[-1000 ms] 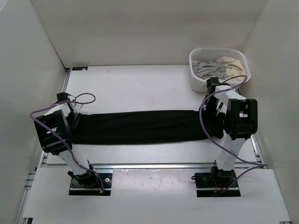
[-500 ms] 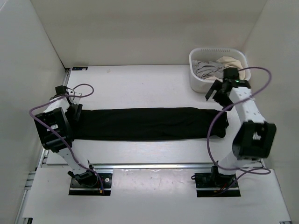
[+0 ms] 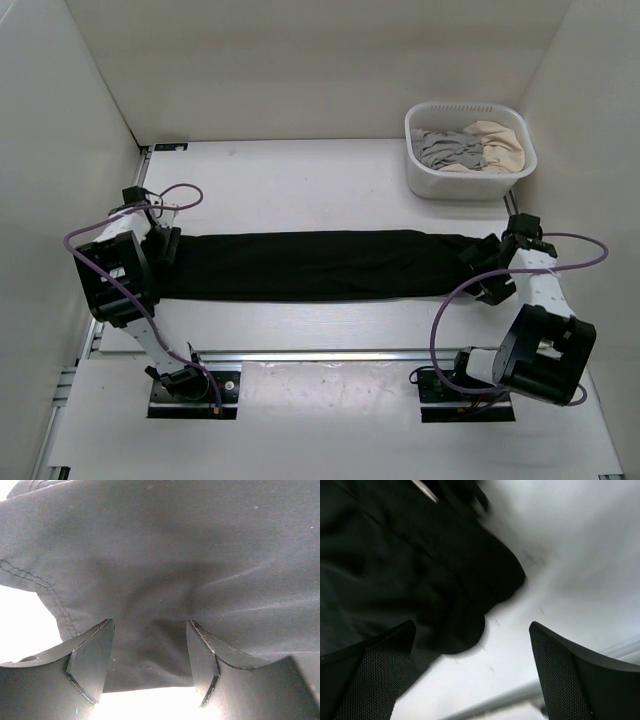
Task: Fold and stack the trousers
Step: Fold the trousers
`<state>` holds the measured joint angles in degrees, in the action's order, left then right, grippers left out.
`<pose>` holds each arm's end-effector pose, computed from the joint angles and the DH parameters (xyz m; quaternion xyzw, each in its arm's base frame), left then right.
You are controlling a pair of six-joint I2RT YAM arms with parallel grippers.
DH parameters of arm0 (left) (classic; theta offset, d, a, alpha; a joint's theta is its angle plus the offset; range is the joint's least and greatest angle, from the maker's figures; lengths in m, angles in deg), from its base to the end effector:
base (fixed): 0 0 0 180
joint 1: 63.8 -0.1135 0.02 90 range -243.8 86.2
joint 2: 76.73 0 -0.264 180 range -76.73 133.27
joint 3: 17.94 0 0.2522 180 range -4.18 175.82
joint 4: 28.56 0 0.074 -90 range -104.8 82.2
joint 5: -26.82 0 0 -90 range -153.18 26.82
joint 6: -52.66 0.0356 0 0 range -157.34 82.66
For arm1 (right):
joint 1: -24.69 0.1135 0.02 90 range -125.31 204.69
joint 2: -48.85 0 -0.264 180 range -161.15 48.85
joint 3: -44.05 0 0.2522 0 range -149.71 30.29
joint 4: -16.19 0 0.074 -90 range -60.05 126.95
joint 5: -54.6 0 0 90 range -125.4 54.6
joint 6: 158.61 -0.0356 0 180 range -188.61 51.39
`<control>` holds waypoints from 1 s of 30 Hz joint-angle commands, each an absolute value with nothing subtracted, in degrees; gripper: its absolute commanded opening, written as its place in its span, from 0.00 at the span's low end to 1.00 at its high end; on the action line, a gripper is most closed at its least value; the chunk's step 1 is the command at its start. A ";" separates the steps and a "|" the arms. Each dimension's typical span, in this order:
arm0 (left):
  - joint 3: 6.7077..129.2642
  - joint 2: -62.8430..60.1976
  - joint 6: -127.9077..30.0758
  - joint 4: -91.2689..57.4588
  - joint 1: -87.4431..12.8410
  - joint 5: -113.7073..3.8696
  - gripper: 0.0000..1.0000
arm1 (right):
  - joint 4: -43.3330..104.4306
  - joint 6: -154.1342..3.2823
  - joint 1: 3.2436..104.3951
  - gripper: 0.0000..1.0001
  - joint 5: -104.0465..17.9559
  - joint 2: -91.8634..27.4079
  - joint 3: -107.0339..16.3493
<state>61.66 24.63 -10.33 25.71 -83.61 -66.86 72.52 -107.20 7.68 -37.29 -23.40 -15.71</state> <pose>0.3122 0.1149 0.1725 0.0584 0.9904 0.0775 0.0989 0.2158 -0.0648 0.2082 0.4557 0.8708 0.0503 0.1775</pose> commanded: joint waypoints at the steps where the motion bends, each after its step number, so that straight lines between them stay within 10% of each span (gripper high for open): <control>1: 61.21 21.18 -10.62 26.07 -83.14 -65.11 0.71 | 58.46 -105.71 6.94 0.99 -37.60 -26.98 -17.70; 14: 61.21 20.13 -10.09 27.21 -82.61 -65.11 0.72 | 51.05 -105.00 6.41 0.95 -35.93 -48.17 -22.61; 21: 61.21 18.29 -10.09 29.05 -82.09 -64.50 0.72 | 53.32 -102.19 6.41 0.04 -32.43 -47.56 -22.09; 30: 66.30 15.12 -11.14 38.89 -81.47 -57.20 0.76 | 69.48 -94.02 6.41 0.00 -14.44 -36.50 -36.31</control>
<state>63.54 19.21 -10.42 34.54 -81.82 -61.29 62.79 -98.11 6.72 -26.15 -41.69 -28.30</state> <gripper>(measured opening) 0.757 0.084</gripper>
